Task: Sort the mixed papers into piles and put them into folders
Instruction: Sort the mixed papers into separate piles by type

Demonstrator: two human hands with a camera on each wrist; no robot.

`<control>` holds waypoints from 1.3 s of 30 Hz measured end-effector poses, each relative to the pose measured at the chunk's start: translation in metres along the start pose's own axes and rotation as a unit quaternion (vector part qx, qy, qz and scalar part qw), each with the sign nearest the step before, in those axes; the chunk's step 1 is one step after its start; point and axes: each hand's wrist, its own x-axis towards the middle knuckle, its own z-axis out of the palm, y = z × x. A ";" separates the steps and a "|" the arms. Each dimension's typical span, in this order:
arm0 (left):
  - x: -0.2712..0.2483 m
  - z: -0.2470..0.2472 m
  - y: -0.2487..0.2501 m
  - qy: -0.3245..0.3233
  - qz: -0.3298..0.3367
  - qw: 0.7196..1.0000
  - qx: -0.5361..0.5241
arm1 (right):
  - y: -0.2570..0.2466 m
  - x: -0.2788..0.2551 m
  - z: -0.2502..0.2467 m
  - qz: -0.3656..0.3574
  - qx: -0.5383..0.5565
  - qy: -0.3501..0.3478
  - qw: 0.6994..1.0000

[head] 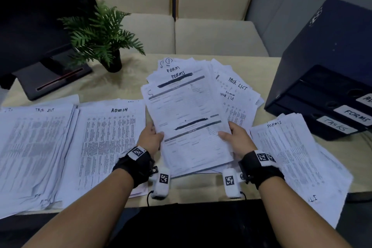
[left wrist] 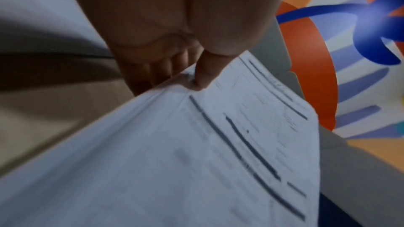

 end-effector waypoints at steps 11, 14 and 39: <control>-0.008 -0.057 -0.018 -0.056 0.003 0.997 0.056 | 0.022 -0.029 0.053 0.047 0.004 0.054 0.997; -0.006 -0.064 -0.026 -0.070 0.005 0.993 0.094 | 0.034 -0.038 0.062 0.050 -0.033 0.076 0.995; -0.019 -0.016 -0.013 0.048 0.002 0.983 0.175 | 0.039 -0.021 -0.032 0.056 0.077 0.169 0.981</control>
